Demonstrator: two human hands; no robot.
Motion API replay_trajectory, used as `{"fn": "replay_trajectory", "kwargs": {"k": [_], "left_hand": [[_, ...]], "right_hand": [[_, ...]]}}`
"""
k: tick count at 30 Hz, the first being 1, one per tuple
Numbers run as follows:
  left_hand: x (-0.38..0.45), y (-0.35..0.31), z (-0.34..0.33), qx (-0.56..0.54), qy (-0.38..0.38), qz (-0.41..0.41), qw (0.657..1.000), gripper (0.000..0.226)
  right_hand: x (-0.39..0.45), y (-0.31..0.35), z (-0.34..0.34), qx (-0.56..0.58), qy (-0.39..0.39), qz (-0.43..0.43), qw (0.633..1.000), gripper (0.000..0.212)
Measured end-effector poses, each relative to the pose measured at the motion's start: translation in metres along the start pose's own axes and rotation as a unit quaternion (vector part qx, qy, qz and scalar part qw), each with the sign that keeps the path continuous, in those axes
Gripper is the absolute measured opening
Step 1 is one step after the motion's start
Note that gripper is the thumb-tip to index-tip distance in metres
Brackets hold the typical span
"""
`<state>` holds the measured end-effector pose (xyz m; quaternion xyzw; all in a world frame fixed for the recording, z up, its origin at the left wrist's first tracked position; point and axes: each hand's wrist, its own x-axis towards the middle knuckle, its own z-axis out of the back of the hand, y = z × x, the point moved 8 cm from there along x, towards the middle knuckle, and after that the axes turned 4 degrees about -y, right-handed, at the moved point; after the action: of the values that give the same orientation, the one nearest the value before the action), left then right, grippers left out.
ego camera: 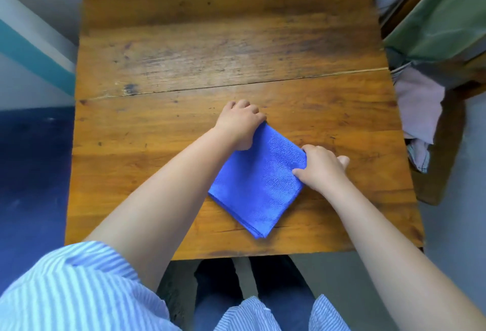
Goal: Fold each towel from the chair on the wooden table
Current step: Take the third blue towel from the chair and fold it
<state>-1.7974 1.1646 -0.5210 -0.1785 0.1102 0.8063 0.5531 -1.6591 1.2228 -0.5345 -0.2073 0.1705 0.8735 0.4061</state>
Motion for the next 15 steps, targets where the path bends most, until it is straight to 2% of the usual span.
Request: {"fn": "replay_trajectory", "kwargs": {"k": [3, 5, 11, 15], "left_hand": [[0.006, 0.002, 0.004, 0.075, 0.023, -0.003, 0.997, 0.044], [0.0, 0.006, 0.005, 0.082, 0.031, 0.007, 0.996, 0.038], [-0.071, 0.056, 0.017, -0.041, -0.011, 0.094, 0.995, 0.03], [-0.156, 0.097, 0.027, -0.153, -0.064, 0.17, 0.971, 0.025]], "right_hand": [[0.0, 0.006, 0.002, 0.002, 0.003, -0.002, 1.0, 0.009], [-0.003, 0.011, 0.004, 0.008, -0.006, 0.017, 1.0, 0.009], [-0.022, 0.051, 0.04, 0.06, -0.102, 0.118, 0.986, 0.028], [-0.05, 0.111, 0.064, 0.083, -0.147, 0.207, 0.964, 0.032]]}}
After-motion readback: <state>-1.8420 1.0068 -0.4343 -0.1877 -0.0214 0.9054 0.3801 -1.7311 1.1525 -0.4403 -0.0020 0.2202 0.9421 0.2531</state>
